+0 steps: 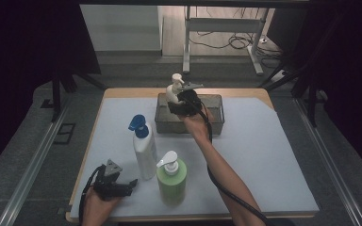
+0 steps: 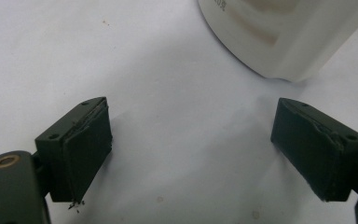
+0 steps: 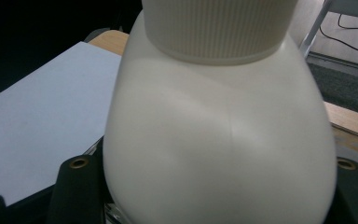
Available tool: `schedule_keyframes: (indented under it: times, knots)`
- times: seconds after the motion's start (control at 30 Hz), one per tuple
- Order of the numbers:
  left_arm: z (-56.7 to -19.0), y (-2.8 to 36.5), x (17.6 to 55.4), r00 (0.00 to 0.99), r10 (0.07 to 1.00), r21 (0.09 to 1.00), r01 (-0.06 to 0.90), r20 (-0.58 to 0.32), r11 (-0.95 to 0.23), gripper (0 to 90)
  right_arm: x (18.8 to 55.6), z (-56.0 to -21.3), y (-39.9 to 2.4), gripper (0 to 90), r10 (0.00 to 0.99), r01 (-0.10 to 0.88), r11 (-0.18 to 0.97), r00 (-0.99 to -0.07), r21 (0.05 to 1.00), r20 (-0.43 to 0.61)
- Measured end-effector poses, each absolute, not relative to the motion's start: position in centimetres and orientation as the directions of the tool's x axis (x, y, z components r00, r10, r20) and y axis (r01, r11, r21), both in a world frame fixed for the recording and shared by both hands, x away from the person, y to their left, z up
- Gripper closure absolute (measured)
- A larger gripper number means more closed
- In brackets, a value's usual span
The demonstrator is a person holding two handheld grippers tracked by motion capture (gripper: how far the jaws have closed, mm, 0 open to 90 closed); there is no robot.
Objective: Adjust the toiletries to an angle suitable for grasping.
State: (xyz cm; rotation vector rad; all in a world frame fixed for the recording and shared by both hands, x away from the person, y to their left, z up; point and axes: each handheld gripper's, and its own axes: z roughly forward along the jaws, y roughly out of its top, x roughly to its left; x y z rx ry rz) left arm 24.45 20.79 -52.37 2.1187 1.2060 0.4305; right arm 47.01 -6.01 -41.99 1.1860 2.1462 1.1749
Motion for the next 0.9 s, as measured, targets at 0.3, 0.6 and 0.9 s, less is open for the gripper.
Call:
schedule_keyframes:
  times: [0.3,0.6,0.9]
  knots:
    - [-52.4,20.8,24.4,0.522,0.852,0.680,0.637,-0.035,-0.363,12.2,46.9,-42.1,-6.6,32.1,0.805,0.491,0.303,-0.590,0.817,0.057]
    - [-52.4,20.8,24.4,0.523,0.852,0.679,0.637,-0.033,-0.365,12.2,46.0,-42.5,-7.5,33.5,0.793,0.481,0.335,-0.609,0.810,0.034]
    - [-52.4,20.8,24.4,0.523,0.852,0.679,0.637,-0.033,-0.364,12.2,44.9,-42.5,-8.7,35.2,0.777,0.479,0.341,-0.628,0.809,0.044]
